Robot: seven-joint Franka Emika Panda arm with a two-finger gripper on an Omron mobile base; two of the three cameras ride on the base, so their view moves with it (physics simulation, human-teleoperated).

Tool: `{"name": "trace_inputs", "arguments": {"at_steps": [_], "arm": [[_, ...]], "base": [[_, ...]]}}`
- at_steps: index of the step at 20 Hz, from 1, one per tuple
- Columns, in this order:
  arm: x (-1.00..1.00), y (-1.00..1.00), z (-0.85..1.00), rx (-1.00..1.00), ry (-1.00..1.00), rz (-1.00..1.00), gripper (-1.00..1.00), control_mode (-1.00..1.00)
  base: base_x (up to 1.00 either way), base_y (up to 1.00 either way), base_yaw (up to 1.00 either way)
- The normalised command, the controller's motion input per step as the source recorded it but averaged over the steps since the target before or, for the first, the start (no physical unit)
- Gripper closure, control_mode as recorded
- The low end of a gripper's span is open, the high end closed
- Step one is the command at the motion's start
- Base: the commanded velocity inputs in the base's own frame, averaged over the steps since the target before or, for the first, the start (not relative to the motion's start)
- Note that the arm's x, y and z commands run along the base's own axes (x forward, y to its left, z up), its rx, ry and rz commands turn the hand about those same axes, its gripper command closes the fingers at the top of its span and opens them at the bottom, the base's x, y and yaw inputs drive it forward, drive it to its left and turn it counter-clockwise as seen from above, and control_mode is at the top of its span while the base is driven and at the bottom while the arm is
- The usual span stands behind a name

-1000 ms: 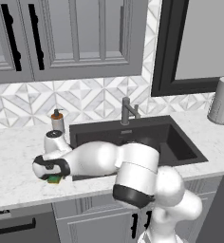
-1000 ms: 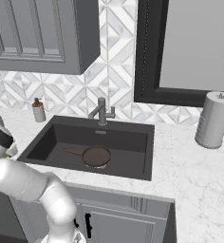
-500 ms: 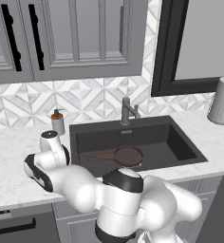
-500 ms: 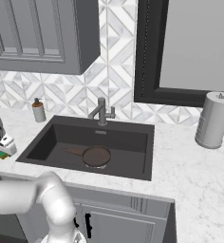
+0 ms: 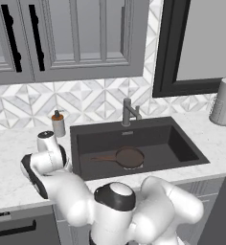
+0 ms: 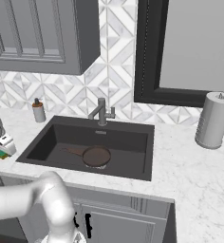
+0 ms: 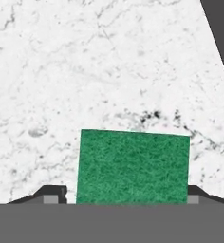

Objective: Pick the pan and sponge and place them into the sink. Then turn on the water.

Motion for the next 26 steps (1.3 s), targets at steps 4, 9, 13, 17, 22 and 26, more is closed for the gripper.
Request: {"name": "trace_inputs", "arguments": {"at_steps": [4,9,13,17,22,26], "arm": [[-0.08,-0.21,-0.61,0.00,0.00,-0.19,1.00,-1.00],[-0.19,-0.40,-0.17,0.03,-0.09,-0.38,1.00,-1.00],[-0.39,-0.48,0.26,0.07,-0.16,-0.38,1.00,-1.00],[-0.38,-0.69,0.44,0.19,-0.19,-0.22,1.00,-1.00],[-0.23,-0.80,0.45,0.31,-0.17,-0.08,1.00,-1.00],[-0.13,-0.64,0.07,0.11,-0.06,0.00,1.00,-1.00]], "base": [[0.00,0.00,0.00],[0.00,0.00,0.00],[0.00,0.00,0.00],[0.00,0.00,0.00],[0.00,0.00,0.00],[0.00,0.00,0.00]]}}
